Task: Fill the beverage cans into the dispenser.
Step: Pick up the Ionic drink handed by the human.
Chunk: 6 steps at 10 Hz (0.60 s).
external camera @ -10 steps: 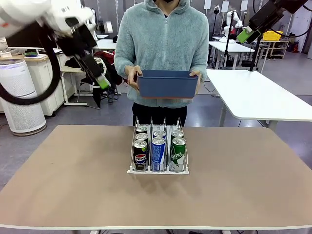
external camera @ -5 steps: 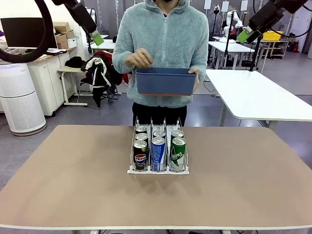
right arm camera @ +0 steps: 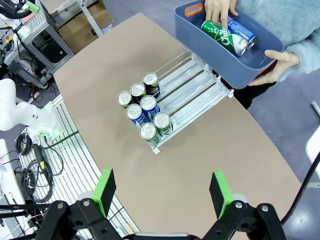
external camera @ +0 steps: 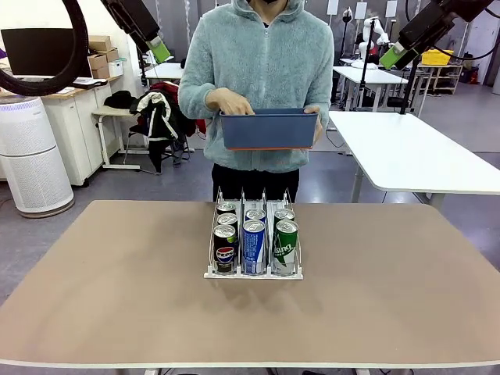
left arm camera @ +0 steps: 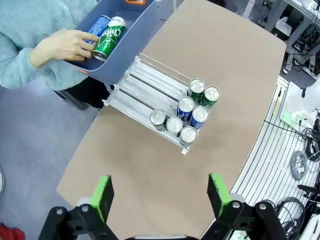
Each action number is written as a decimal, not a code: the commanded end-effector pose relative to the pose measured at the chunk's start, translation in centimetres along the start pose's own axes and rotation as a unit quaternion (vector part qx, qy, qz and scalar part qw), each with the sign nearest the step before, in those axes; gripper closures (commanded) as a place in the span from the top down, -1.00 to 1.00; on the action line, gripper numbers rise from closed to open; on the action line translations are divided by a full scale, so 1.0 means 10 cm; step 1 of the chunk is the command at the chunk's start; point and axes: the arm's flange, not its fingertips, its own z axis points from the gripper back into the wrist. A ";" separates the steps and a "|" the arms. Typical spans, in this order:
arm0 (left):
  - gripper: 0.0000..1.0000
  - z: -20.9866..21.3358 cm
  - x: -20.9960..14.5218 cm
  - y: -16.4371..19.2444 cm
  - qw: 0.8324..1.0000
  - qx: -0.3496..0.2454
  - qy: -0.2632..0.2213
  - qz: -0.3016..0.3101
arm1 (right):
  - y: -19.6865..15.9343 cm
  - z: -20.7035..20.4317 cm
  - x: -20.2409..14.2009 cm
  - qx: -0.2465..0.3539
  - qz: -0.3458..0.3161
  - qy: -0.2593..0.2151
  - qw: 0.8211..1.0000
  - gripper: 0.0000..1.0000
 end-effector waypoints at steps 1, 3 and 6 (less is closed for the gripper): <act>1.00 0.03 0.00 0.00 1.000 0.005 0.000 -0.014 | 0.00 -0.01 -0.01 0.002 0.000 0.001 1.000 1.00; 1.00 0.03 0.00 0.00 1.000 0.005 0.000 -0.014 | 0.00 -0.01 -0.01 0.002 0.000 0.001 1.000 1.00; 1.00 0.03 0.00 0.00 1.000 0.005 0.000 -0.014 | 0.00 -0.01 -0.01 0.002 0.000 0.001 1.000 1.00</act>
